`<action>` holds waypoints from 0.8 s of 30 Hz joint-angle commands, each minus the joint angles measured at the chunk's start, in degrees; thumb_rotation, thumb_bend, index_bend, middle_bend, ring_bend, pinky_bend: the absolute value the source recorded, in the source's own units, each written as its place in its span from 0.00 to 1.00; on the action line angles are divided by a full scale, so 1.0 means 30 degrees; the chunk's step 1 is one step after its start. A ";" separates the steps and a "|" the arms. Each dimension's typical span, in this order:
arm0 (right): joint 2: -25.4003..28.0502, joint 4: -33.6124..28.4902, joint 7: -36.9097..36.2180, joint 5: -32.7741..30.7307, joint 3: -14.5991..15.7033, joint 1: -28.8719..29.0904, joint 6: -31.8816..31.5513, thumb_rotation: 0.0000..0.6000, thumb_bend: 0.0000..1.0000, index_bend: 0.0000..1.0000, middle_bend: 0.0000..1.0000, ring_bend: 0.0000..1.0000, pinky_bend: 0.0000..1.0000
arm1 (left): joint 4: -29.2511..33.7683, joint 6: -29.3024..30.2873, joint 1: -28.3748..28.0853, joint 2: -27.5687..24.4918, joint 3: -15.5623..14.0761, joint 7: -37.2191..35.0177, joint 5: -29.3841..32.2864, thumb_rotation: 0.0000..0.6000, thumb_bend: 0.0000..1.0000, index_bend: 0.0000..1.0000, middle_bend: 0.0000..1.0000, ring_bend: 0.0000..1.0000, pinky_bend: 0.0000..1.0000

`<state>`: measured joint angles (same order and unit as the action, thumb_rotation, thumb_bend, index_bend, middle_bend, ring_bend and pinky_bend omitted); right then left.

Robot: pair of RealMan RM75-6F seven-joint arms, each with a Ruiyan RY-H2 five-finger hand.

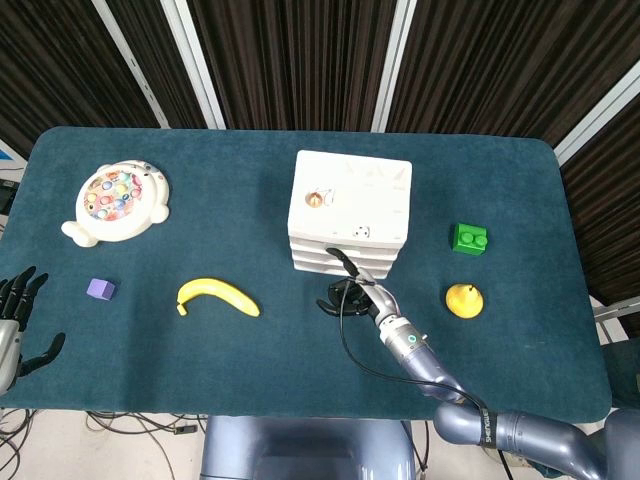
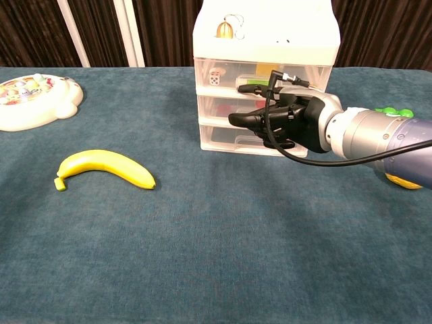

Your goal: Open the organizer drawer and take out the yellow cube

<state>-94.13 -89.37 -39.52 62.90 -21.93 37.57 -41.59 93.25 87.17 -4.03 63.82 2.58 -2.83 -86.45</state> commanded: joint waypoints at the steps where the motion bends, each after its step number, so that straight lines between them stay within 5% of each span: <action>1: 0.0042 -0.0014 -0.0269 0.0191 0.0010 -0.0010 0.0135 1.00 0.36 0.00 0.80 0.88 0.99 | 0.0003 0.0007 0.0007 0.0003 0.0003 0.0006 0.0008 1.00 0.31 0.04 0.00 0.00 0.00; 24: 0.0665 -0.0470 -0.1840 0.1821 0.0537 -0.0176 0.0579 1.00 0.36 0.01 0.81 0.88 0.99 | 0.0003 -0.0059 0.0007 0.0018 0.0026 0.0124 0.0090 1.00 0.31 0.04 0.00 0.00 0.00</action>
<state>-92.22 -90.71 -44.94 68.26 -20.39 37.06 -39.85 93.26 86.99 -4.01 63.88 2.66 -2.46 -86.18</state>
